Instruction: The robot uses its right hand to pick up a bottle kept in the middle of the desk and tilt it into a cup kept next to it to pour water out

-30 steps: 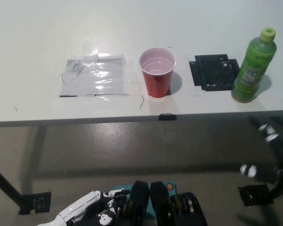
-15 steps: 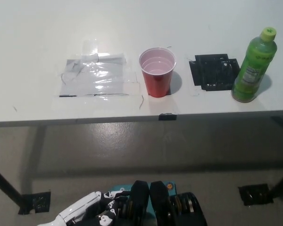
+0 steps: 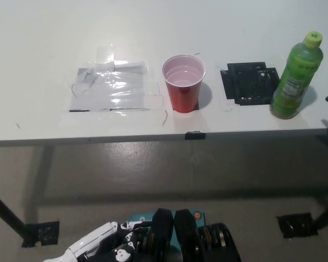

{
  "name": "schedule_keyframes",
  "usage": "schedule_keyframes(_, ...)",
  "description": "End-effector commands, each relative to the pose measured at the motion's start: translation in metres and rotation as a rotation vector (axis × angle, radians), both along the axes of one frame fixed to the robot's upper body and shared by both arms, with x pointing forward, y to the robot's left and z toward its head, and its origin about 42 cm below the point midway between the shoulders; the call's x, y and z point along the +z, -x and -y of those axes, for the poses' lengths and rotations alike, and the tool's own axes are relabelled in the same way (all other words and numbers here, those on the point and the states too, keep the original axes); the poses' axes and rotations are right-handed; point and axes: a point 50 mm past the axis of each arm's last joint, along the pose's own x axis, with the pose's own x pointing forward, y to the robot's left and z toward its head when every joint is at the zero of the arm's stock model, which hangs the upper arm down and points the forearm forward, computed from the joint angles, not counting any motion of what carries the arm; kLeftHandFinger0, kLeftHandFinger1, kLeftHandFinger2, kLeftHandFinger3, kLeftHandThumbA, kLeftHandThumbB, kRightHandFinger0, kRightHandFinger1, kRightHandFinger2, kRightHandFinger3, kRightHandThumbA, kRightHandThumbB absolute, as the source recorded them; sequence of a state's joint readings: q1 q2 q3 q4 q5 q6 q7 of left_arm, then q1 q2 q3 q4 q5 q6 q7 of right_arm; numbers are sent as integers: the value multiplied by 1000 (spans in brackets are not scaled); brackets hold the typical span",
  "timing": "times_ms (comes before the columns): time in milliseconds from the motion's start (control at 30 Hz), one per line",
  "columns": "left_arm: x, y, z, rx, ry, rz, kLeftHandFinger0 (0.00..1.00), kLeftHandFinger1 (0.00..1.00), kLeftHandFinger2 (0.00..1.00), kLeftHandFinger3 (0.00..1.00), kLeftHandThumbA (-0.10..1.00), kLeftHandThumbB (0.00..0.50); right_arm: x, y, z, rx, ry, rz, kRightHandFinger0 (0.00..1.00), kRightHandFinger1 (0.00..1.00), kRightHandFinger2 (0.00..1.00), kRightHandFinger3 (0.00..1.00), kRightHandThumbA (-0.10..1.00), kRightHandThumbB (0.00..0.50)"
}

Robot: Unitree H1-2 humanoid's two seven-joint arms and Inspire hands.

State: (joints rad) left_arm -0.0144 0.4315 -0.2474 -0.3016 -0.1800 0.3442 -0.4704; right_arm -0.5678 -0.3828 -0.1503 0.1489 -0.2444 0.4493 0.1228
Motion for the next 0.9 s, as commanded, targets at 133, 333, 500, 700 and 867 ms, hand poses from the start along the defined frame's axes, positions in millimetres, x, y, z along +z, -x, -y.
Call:
schedule_keyframes(133,9,-4,-1,-37,-6,18,1000,1000,1000,1000,361,500,45,-18,-25,61,68,79,1000,1000,1000,1000,859,500)
schedule_keyframes(333,10,-3,-1,-38,-15,21,1000,1000,1000,1000,372,500,39,-20,-33,109,103,46,1000,1000,1000,1000,883,500)
schedule_keyframes(500,9,-4,-1,-41,-9,18,1000,1000,1000,1000,373,500,34,-19,-32,156,101,10,1000,1000,1000,1000,869,500)
schedule_keyframes(700,10,-3,-1,-40,-8,16,1000,1000,1000,1000,371,500,29,-18,-32,182,109,-20,1000,1000,1000,1000,841,500)
schedule_keyframes(867,9,-3,-2,-43,-16,21,1000,1000,1000,1000,381,500,24,-30,-30,156,95,-49,1000,1000,1000,1000,842,500)
